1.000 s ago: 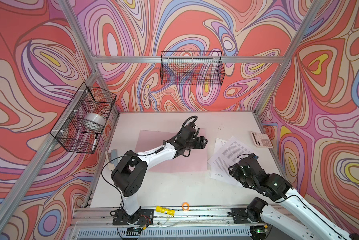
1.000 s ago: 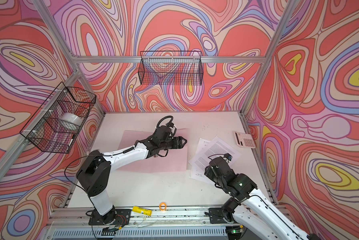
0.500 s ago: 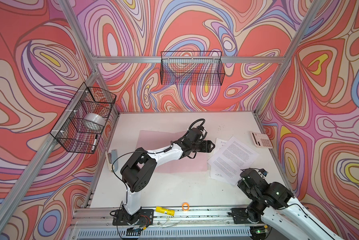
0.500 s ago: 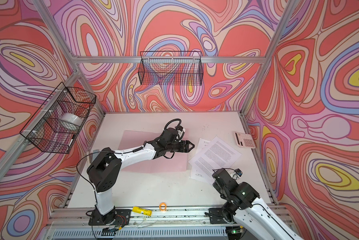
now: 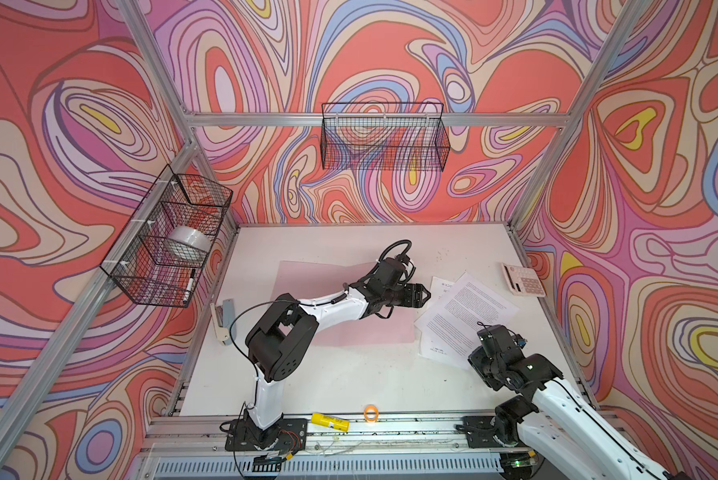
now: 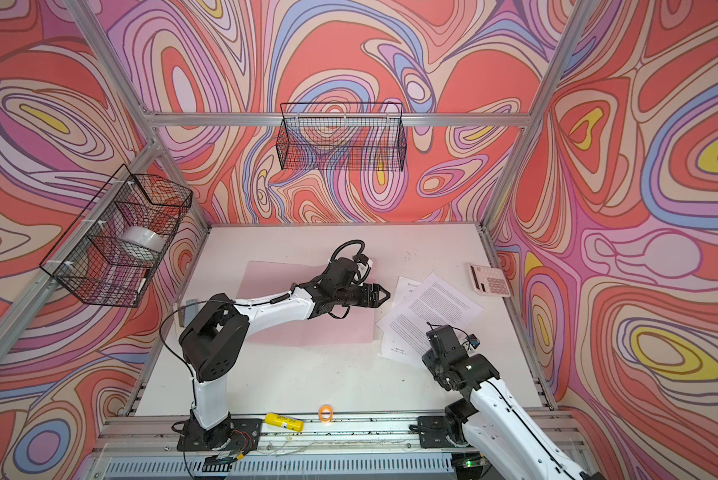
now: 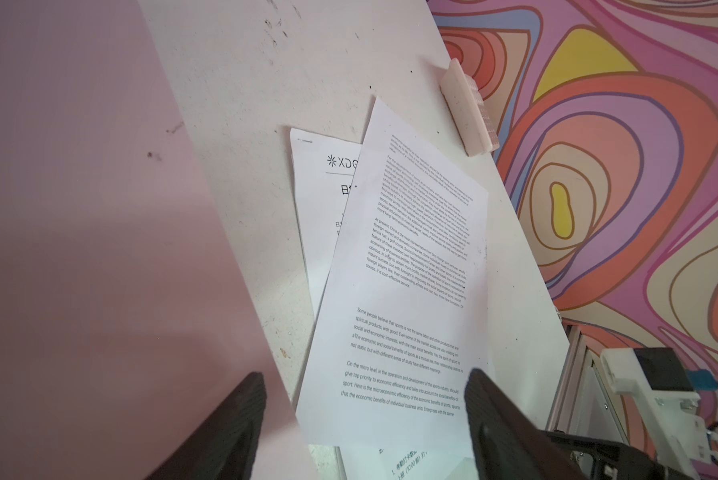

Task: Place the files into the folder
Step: 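Move the right gripper to the printed papers and lower onto their edge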

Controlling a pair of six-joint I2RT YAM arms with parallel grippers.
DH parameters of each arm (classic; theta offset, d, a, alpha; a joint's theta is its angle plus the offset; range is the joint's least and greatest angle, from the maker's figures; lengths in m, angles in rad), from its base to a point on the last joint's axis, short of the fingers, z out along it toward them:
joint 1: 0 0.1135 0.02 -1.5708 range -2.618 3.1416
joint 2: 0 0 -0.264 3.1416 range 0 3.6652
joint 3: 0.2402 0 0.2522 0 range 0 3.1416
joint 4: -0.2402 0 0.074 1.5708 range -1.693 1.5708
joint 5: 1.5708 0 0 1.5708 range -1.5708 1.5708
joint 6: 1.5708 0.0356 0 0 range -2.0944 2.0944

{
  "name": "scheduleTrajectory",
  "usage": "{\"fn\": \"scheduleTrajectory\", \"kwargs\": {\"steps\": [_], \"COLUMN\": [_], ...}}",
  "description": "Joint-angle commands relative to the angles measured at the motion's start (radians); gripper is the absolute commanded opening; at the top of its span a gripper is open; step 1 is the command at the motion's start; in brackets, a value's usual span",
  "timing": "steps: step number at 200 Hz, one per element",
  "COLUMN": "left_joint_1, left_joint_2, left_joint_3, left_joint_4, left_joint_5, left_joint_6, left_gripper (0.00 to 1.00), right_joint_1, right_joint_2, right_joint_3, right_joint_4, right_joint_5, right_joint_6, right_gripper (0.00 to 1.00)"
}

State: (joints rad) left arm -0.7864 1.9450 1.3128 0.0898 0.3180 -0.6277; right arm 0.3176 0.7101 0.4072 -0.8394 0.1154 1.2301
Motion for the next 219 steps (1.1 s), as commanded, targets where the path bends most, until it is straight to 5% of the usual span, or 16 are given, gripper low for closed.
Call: {"fn": "scheduleTrajectory", "kwargs": {"steps": [1, 219], "left_joint_1": [0.001, 0.023], "left_joint_2": [0.014, 0.057], "left_joint_3": [0.011, 0.022], "left_joint_4": [0.020, 0.021], "left_joint_5": [0.016, 0.030], "left_joint_6": [0.016, 0.003], "left_gripper": [0.76, 0.75], "right_joint_1": [-0.054, -0.076], "right_joint_2": [0.020, 0.093], "right_joint_3": [0.001, -0.025], "right_joint_4": [0.070, 0.107], "right_joint_5": [-0.083, -0.159], "right_joint_6": [-0.094, -0.156], "right_gripper": [0.42, 0.43]}}
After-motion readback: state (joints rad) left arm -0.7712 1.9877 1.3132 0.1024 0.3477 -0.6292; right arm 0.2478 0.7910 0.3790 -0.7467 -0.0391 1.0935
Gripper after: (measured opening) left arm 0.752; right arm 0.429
